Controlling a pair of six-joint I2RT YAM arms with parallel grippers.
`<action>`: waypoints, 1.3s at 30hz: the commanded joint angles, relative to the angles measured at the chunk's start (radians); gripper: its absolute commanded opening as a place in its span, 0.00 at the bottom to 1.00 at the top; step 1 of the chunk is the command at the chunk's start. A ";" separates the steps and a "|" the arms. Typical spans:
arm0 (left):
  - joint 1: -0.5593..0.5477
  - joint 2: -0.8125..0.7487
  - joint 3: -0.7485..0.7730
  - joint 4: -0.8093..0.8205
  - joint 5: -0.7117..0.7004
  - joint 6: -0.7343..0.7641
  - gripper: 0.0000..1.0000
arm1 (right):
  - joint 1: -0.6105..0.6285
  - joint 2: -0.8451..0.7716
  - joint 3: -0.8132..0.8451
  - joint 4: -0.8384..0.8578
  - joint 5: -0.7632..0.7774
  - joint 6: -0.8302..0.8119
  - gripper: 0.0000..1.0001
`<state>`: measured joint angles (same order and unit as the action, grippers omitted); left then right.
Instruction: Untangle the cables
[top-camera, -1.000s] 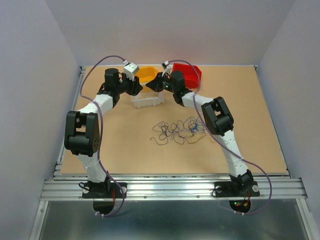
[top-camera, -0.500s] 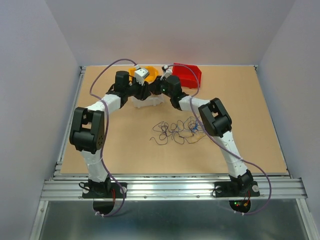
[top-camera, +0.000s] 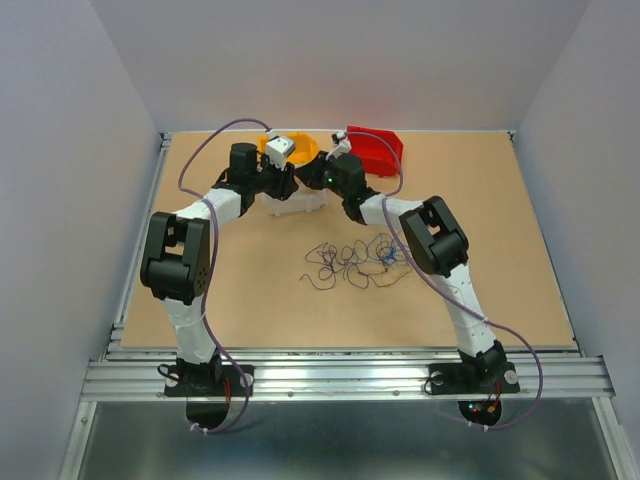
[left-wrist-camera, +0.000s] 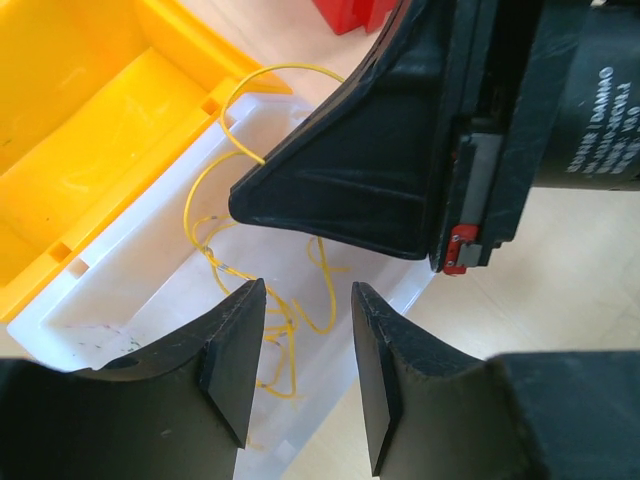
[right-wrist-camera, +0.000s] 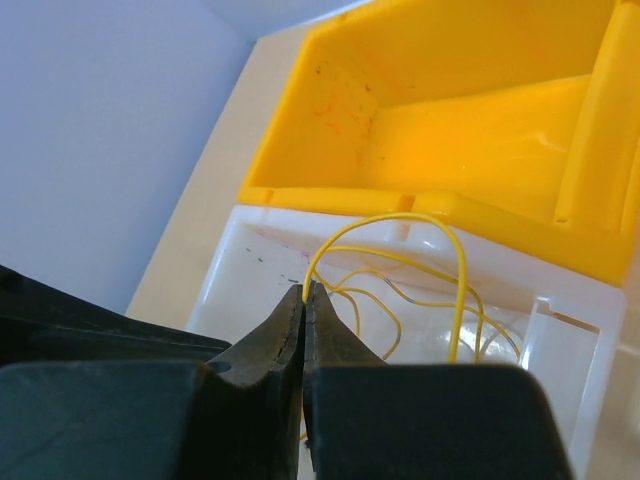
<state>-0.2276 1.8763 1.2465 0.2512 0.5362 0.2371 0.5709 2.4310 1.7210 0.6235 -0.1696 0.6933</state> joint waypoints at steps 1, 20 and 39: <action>0.002 -0.042 0.013 0.045 -0.010 0.005 0.52 | 0.009 -0.092 -0.011 0.096 0.030 0.038 0.00; 0.002 0.026 0.067 0.039 0.008 0.022 0.05 | 0.012 -0.092 -0.001 0.111 -0.033 0.080 0.01; 0.040 0.012 0.159 -0.133 -0.068 0.076 0.00 | 0.004 -0.329 -0.256 -0.021 -0.054 0.031 0.57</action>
<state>-0.1856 1.9182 1.3449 0.1505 0.4782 0.2825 0.5705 2.2047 1.5009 0.6189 -0.1963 0.7486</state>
